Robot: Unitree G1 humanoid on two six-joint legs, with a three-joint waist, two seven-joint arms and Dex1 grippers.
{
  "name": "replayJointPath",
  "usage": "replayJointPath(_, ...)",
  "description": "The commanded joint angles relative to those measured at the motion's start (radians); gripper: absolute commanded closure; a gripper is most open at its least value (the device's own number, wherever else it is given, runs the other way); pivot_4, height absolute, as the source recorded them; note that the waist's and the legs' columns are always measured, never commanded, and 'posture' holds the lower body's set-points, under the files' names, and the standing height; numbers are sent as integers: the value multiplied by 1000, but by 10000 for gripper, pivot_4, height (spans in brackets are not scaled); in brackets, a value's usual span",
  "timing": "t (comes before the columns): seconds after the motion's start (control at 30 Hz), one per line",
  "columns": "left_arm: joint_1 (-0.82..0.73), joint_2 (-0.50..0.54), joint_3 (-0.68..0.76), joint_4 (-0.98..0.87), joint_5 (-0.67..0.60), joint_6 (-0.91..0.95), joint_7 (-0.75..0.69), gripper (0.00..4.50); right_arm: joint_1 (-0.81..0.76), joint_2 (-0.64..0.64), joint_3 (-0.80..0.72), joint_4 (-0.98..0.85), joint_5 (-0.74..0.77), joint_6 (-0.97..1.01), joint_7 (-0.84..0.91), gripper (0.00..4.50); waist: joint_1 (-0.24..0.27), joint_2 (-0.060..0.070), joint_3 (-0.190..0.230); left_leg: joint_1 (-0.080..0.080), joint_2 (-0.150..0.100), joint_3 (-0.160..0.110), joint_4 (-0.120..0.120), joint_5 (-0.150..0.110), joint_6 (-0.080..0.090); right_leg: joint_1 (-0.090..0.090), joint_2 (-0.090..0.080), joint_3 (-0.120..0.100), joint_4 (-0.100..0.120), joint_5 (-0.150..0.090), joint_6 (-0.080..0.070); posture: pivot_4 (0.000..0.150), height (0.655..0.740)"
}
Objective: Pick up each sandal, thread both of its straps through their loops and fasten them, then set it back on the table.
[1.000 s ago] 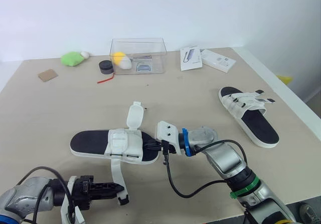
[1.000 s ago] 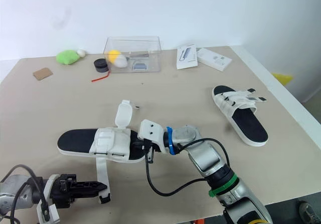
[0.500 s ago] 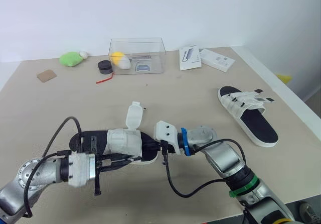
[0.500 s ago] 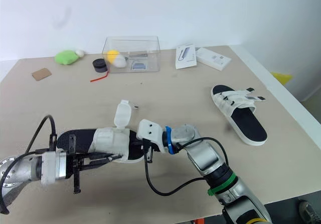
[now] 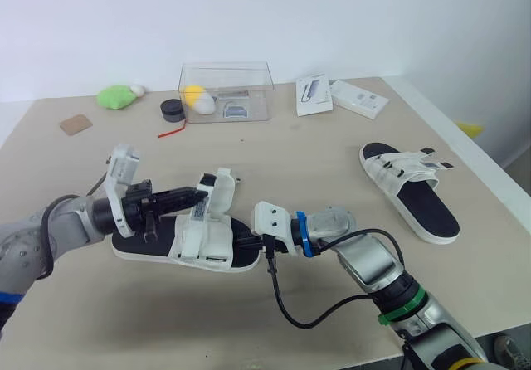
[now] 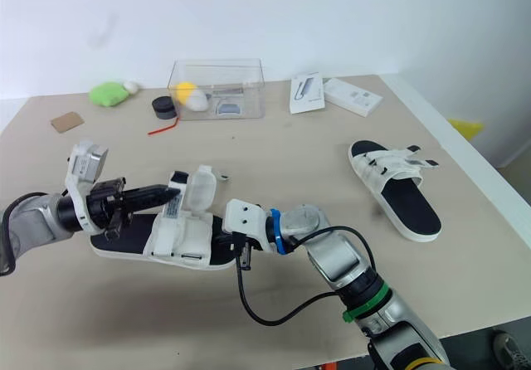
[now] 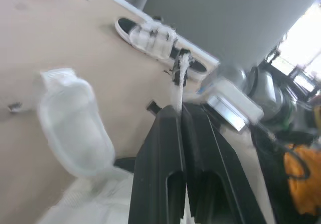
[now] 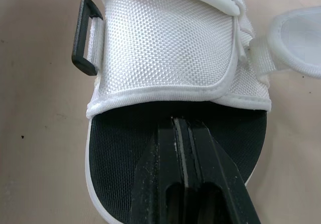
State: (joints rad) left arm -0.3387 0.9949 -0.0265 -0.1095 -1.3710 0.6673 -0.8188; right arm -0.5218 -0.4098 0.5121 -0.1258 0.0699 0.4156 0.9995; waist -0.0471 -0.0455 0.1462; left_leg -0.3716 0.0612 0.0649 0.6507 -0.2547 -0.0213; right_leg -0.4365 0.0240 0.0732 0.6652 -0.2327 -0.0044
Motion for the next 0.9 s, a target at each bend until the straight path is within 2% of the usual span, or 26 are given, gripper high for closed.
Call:
replayJointPath(0.03, -82, -56, 42, 92, 22, 97, -34, 44034, 30, -13, 57, 35, -39, 32, 11, 45000, 0, 0, 0, 0, 0, 0, 0, 0, 0, 0, 0, 0, 0, 0, 0, 1500, 7400)
replayJointPath(0.23, -149, -136, 80, 210, 86, 225, -24, 44034, 44, -13, 50, 19, -40, 44, -6, 45000, -1, -1, 0, -1, 0, -1, 0, 0, 0, 0, 1, 0, 0, 0, 0, 1500, 7400)
replayJointPath(0.43, -118, -174, 135, 202, 137, 300, -9, 44034, 52, -9, 45, 10, -36, 56, -20, 45000, -1, -1, 0, -1, 0, -2, 0, 0, 0, 0, 1, 0, 0, 0, 0, 1500, 7400)
replayJointPath(0.9, -28, -263, 193, 227, 298, 310, -15, 44034, 48, -8, 46, 14, -38, 49, -18, 45000, -1, -2, -1, -1, 0, -3, 0, 0, 0, 0, 0, 0, 0, 0, 0, 1500, 7400)
